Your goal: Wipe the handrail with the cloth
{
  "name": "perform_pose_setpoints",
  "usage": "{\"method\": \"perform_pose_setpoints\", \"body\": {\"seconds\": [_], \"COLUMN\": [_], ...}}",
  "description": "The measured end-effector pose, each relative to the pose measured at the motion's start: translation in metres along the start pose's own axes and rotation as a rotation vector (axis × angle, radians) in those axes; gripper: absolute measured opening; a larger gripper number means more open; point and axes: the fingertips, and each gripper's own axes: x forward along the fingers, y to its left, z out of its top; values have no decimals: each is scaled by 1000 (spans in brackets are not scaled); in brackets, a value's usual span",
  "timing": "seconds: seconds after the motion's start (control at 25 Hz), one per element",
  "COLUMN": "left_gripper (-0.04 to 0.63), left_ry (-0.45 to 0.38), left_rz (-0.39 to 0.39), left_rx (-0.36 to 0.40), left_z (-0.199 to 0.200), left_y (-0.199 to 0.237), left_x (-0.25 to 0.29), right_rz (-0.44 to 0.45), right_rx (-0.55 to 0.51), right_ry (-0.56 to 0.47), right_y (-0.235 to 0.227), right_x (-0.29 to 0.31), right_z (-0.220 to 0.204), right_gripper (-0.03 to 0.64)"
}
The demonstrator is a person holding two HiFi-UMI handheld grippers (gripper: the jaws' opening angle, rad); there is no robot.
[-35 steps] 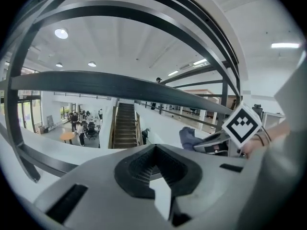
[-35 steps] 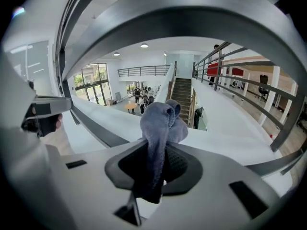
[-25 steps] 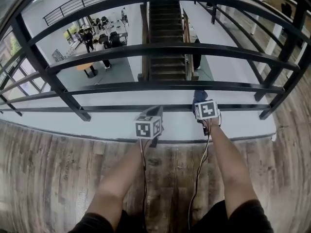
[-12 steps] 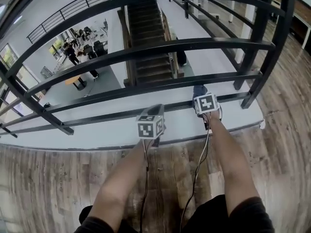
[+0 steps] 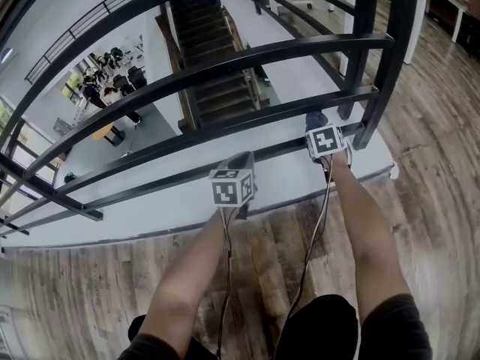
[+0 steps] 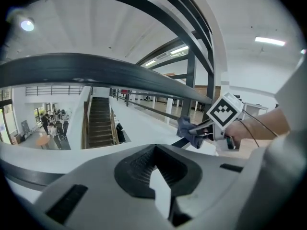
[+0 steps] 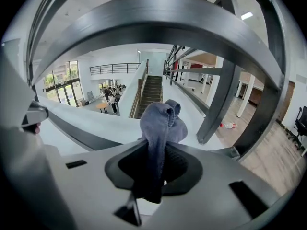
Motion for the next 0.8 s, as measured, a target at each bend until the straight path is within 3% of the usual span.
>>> {"method": "perform_pose_setpoints", "body": {"seconds": [0.32, 0.64, 0.72, 0.8], "left_gripper": [3, 3, 3, 3], "left_ry": [9, 8, 0, -4], "left_rz": [-48, -53, -58, -53], "left_rx": [17, 78, 86, 83], "left_z": [5, 6, 8, 8], "left_y": [-44, -53, -53, -46], "left_x": [33, 38, 33, 27], "right_rz": [-84, -191, -175, -95], "right_rx": [-3, 1, 29, 84], "right_ry": [13, 17, 20, 12], "right_y": [-77, -143, -147, -133], "right_x": [1, -7, -7, -3], "right_z": [-11, -19, -19, -18], "right_gripper": [80, 80, 80, 80]}}
